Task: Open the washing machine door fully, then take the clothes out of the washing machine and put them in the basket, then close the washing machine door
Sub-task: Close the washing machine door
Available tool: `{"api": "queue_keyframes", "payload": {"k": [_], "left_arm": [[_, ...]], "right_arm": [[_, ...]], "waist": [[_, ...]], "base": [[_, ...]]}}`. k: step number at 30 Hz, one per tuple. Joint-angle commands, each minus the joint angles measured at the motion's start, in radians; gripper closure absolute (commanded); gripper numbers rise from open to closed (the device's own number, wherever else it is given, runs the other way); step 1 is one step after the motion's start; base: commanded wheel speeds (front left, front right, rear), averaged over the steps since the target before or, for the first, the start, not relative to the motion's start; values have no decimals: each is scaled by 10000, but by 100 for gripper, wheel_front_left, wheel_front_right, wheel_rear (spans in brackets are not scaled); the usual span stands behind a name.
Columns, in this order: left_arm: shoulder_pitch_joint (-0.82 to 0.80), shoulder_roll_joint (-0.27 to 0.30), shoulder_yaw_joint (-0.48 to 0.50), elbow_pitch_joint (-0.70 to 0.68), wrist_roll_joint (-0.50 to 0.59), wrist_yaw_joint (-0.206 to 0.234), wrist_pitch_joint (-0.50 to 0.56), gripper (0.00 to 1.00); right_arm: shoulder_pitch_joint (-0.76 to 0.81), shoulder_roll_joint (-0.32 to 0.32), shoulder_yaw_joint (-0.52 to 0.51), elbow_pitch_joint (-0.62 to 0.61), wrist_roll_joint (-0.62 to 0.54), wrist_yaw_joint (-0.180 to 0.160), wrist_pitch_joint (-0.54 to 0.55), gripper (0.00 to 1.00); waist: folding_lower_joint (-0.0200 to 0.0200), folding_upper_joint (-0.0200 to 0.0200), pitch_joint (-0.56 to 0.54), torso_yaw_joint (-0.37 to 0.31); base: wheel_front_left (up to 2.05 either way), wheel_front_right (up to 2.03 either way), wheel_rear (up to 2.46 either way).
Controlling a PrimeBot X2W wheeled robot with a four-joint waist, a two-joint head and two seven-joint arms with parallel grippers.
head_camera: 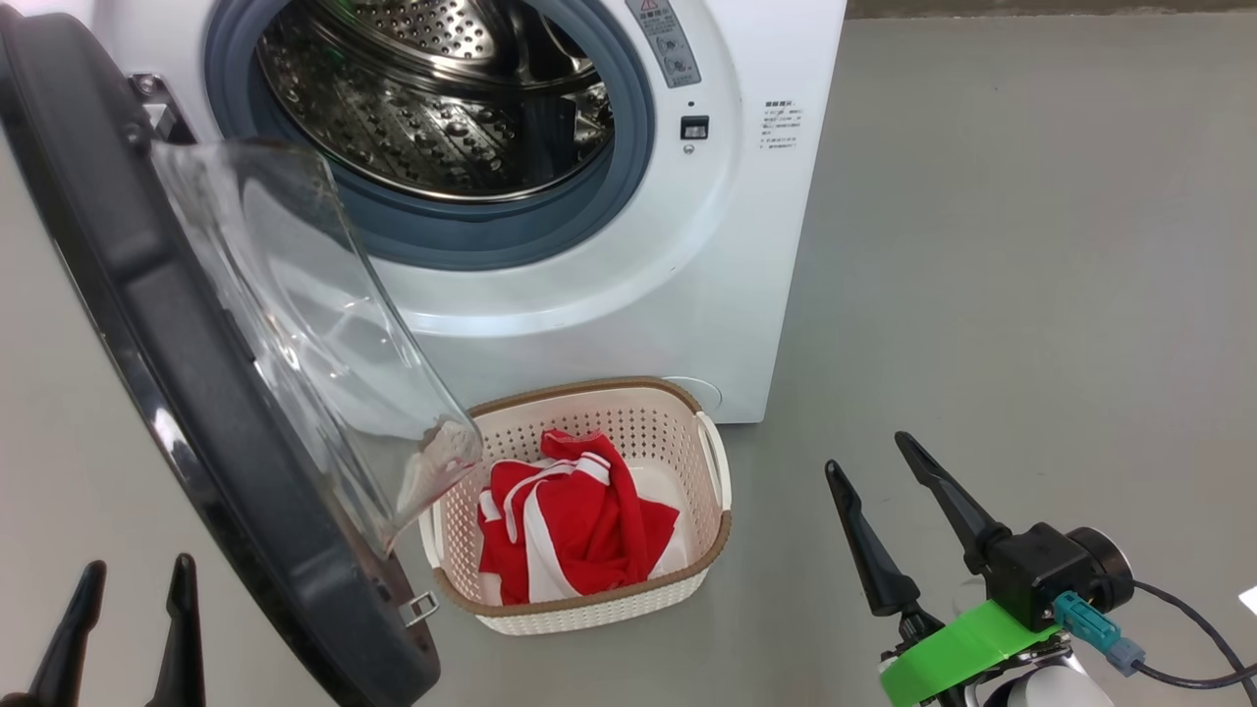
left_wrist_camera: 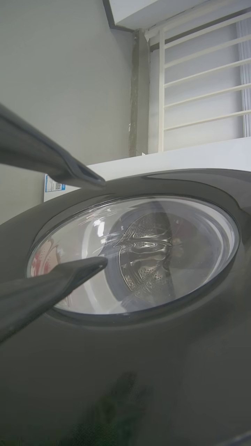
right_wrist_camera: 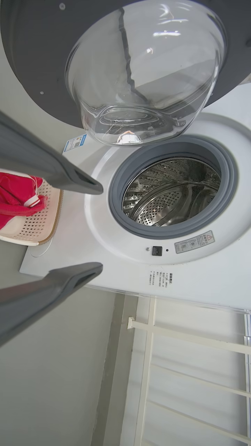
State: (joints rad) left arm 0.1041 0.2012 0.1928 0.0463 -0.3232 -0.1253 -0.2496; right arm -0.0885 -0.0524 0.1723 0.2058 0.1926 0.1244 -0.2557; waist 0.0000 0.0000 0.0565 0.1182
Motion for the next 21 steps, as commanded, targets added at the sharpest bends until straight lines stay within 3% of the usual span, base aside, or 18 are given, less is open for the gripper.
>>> {"api": "queue_keyframes", "payload": {"k": [1,19,20,21], "left_arm": [[-218,152,318,-184,103,-53,-122,0],[-142,184,231,-135,261,-54,-122,0],[-136,204,203,-130,272,-54,-122,3],[-125,219,170,-102,266,-54,-122,39]], "right_arm": [[-339,22,185,-227,65,63,-61,0],[-234,22,208,-211,139,63,-61,0],[-231,22,211,-213,139,63,-61,0],[-224,22,212,-217,138,63,-61,0]], "waist": [[0,0,4,5],[0,0,-157,-35],[0,0,-162,-37],[0,0,-167,-37]], "base": [[0,0,0],[0,0,0],[0,0,0],[0,0,0]]}}
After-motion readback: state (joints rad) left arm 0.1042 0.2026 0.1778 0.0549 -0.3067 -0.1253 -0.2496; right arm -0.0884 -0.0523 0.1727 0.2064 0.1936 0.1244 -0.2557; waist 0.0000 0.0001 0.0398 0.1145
